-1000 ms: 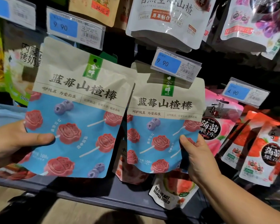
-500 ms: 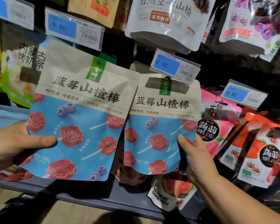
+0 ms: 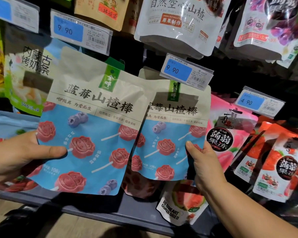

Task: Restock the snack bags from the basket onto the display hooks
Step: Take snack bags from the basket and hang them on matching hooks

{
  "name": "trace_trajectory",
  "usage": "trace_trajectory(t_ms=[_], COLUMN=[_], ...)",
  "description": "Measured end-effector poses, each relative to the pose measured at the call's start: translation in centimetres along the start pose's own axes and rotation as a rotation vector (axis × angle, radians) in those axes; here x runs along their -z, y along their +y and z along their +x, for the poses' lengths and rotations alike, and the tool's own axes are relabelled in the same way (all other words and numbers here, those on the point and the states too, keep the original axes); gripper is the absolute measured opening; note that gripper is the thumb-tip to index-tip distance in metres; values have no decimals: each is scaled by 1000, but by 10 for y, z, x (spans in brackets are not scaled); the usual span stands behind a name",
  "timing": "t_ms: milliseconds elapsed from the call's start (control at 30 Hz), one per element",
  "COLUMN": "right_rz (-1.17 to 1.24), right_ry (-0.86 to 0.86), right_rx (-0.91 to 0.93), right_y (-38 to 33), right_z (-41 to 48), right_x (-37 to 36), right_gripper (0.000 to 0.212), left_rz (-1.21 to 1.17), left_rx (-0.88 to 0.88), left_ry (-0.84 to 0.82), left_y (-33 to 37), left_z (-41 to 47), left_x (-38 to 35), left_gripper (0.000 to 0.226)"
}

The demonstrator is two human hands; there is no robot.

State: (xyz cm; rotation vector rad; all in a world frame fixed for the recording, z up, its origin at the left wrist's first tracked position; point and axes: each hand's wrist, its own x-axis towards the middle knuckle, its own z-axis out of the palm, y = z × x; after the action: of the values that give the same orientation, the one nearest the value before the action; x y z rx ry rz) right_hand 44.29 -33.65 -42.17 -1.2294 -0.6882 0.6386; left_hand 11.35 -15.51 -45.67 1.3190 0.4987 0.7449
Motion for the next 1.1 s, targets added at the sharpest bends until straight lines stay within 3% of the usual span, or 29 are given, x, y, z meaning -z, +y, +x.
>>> trace_trajectory(t_ms=[133,333,467,600,667,733,800,867,1100], right_rz=[-83,-190,-277,-576,-602,-527,-489,-495,-343], right_ry=[36,71,109,206,93,-132,-339,-438,-269], right_rx=[-8,-30,121,400,464,368,199,83,35], right_y=[5,11,5,-8,-14,-16,-12,-4,0], right_z=[10,11,4,-15,-26,-33,-36,-39,-31], right_x=[-1,0,6,10,8,3,0,0,4], right_gripper=[17,12,19,29,26,28,43,56,19], left_rz=[-56,-95,-97,-91,-85,-93,-99,-93,-132], left_rx=[-50,42,122,203,227,242,250,242,182], left_ry=[-22,-39,-83,-119,-170,-202,-219,-234,-206], left_y=[6,2,0,-7,-7,-8,-9,-10,-20], left_z=[-1,4,5,6,6,7,8,10,27], left_x=[-16,-25,-35,-45,-55,-65,-75,-87,-121], left_gripper=[82,84,86,87,86,85,88,93,80])
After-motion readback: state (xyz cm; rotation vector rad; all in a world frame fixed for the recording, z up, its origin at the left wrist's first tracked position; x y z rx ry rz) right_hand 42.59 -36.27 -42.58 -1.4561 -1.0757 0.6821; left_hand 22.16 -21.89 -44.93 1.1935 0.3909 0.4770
